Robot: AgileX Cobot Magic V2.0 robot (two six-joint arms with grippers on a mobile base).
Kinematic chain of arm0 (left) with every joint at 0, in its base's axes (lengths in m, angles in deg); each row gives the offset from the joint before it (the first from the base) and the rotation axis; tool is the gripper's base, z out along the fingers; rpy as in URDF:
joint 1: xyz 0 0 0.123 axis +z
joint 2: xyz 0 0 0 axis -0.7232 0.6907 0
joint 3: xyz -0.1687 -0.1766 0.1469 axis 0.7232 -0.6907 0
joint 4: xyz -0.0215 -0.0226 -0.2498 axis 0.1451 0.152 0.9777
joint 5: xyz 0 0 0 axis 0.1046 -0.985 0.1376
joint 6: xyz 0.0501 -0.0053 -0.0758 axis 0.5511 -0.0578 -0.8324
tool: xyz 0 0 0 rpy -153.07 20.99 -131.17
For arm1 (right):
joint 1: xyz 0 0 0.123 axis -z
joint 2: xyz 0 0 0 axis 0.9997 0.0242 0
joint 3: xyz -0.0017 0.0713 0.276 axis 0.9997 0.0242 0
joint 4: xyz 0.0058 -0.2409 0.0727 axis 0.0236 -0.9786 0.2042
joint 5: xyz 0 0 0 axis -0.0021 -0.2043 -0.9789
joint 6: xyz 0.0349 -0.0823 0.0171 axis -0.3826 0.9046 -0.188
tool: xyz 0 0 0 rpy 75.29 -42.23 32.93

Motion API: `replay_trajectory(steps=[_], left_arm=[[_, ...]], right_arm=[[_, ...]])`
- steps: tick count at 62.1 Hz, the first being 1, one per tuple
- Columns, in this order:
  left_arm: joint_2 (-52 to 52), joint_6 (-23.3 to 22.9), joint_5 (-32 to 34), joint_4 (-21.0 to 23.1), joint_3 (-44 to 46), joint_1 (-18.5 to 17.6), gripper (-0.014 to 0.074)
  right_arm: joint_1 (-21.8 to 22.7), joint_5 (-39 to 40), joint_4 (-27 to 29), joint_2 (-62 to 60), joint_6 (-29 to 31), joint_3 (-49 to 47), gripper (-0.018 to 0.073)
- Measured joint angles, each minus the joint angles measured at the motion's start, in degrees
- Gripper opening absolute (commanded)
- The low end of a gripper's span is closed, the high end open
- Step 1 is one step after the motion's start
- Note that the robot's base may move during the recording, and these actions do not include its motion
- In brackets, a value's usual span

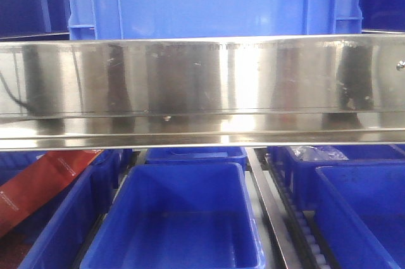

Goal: Place valve from conveyor to right shelf box
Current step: 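Open both grippers to drop the valves into the blue bins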

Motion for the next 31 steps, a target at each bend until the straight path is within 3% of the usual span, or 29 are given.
replay_trajectory(steps=[16,26,31], left_arm=[[7.37,0.0,0.8,0.0,1.7,-0.5,-0.0091],[7.76,0.0,1.2,0.0,1.8,-0.5,0.0113],[7.76,0.0,1.29,0.0,1.8,-0.5,0.02]], right_arm=[[-1.48,-0.03,0.39,8.98,0.0,-1.89,-0.015],[-1.48,-1.68,0.39,10.58,0.0,-1.89,-0.0142],[-1.48,-1.92,0.39,10.58,0.0,-1.89,-0.0027]])
